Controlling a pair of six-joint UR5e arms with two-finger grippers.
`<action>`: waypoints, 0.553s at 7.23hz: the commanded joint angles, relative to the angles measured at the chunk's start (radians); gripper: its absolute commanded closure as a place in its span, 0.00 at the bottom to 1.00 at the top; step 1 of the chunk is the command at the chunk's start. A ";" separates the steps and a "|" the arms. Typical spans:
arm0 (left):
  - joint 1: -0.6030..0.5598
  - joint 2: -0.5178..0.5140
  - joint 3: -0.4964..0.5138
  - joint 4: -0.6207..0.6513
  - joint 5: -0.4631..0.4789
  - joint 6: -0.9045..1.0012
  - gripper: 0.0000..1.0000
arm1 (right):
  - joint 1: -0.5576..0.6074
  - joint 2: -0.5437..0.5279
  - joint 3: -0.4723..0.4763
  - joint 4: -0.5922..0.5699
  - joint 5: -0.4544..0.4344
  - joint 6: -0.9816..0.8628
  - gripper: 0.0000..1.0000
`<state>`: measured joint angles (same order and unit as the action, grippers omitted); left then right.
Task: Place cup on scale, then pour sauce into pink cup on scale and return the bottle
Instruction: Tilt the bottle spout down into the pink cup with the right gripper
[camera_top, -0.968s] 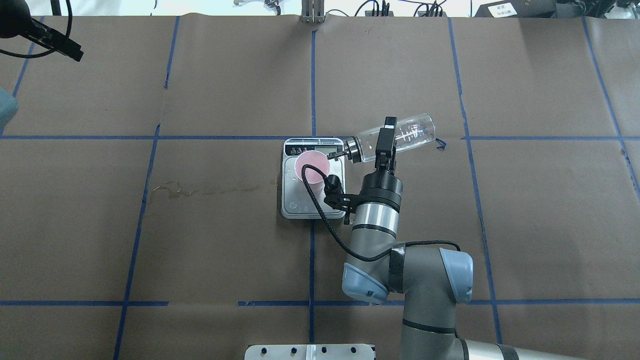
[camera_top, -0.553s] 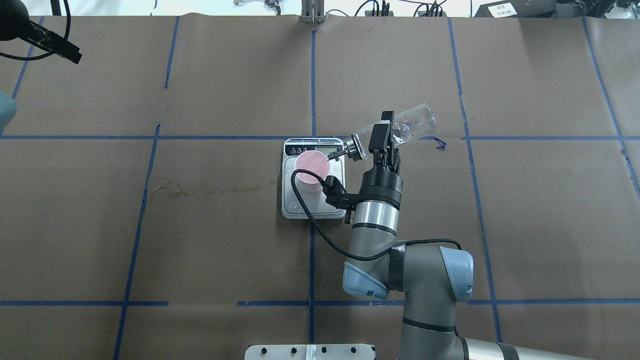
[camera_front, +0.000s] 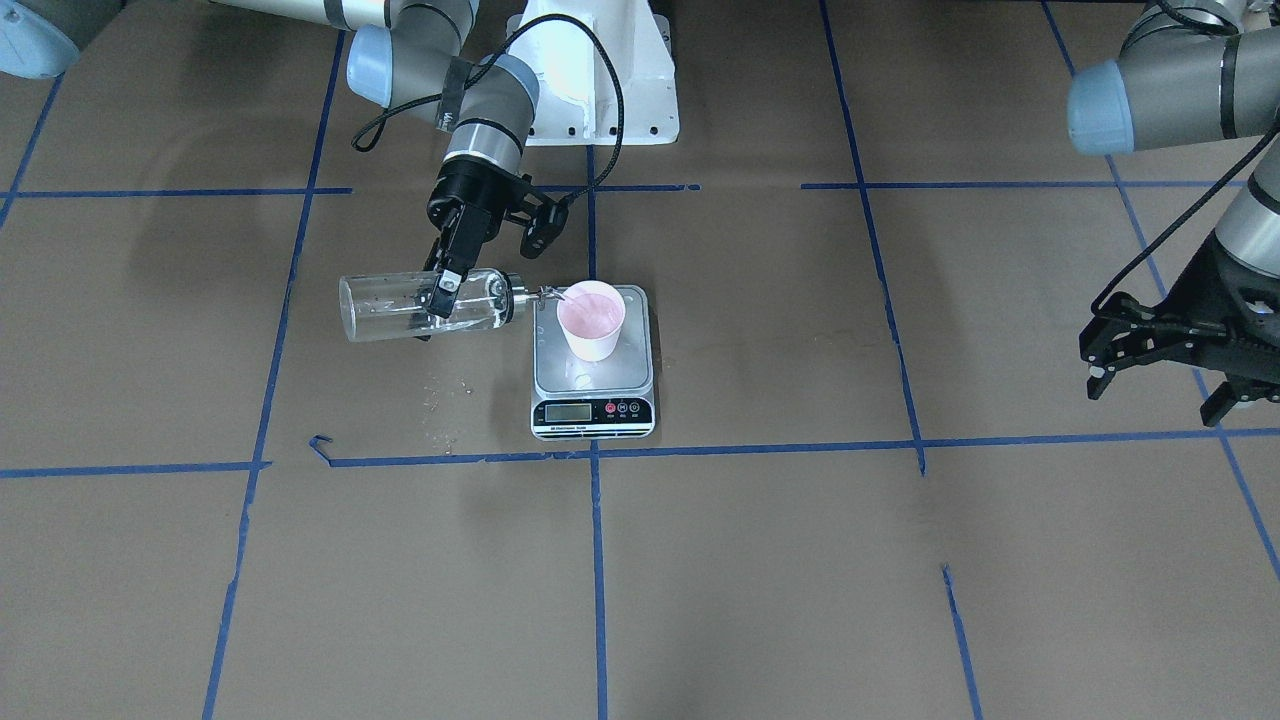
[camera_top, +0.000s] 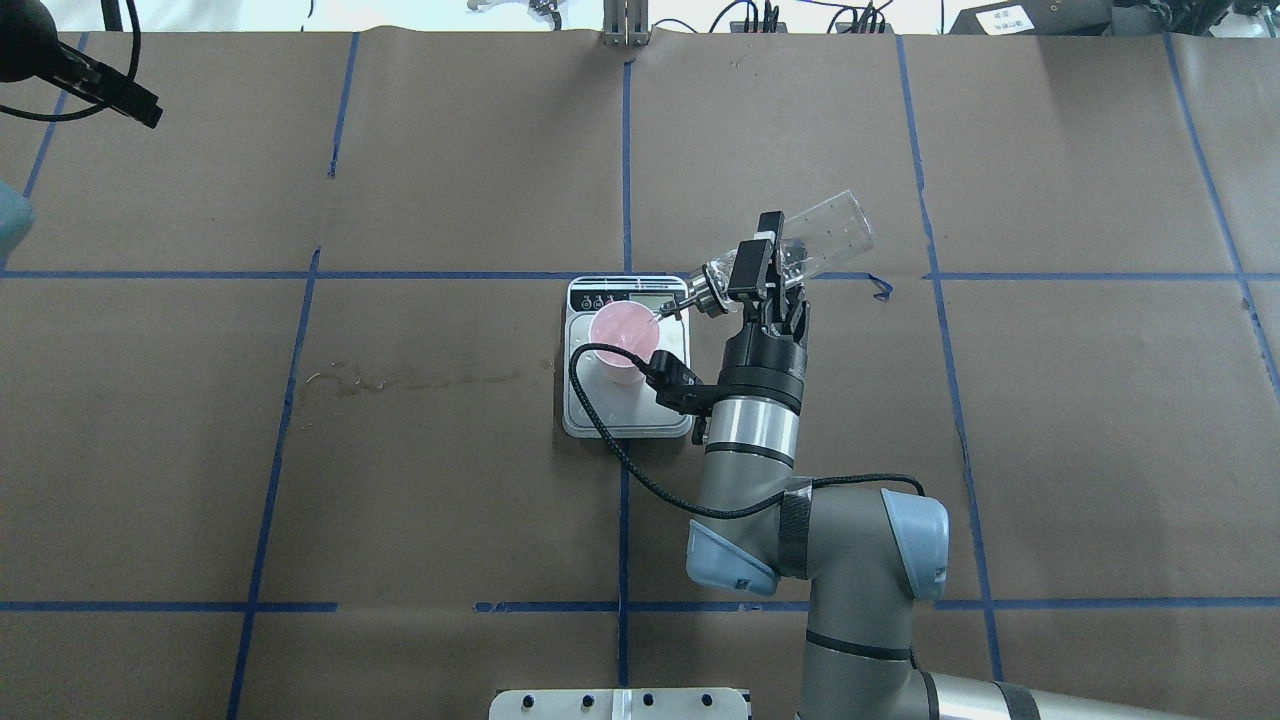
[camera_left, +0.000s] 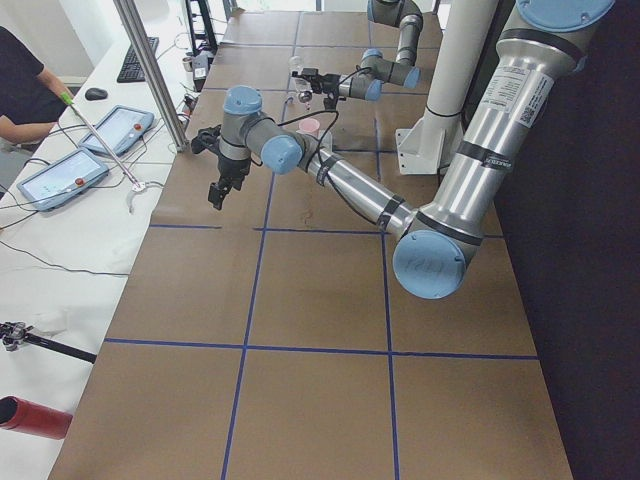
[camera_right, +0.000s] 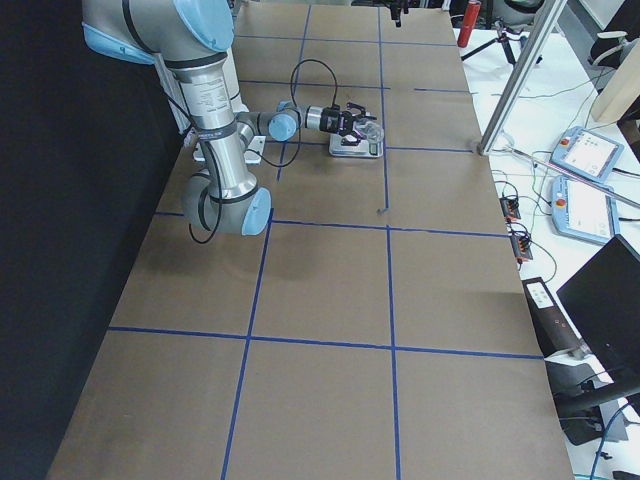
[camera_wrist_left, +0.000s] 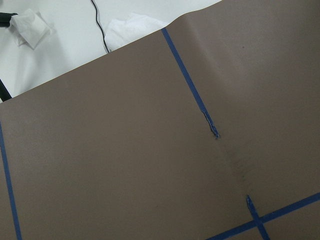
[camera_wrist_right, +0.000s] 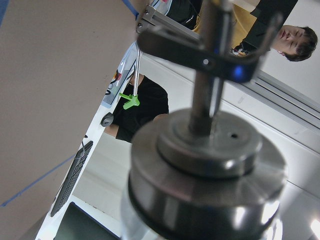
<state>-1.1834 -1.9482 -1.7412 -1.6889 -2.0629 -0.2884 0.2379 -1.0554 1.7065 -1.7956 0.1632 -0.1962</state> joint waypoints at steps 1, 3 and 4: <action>-0.001 0.000 0.000 -0.002 0.001 0.000 0.00 | 0.000 0.000 0.008 0.011 0.002 -0.008 1.00; -0.001 0.000 -0.001 -0.012 0.001 -0.002 0.00 | 0.000 -0.020 0.001 0.078 0.010 0.112 1.00; -0.001 0.000 -0.004 -0.012 0.001 -0.002 0.00 | 0.000 -0.043 -0.002 0.105 0.024 0.195 1.00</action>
<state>-1.1837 -1.9482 -1.7429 -1.6999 -2.0617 -0.2894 0.2378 -1.0744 1.7085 -1.7316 0.1746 -0.0984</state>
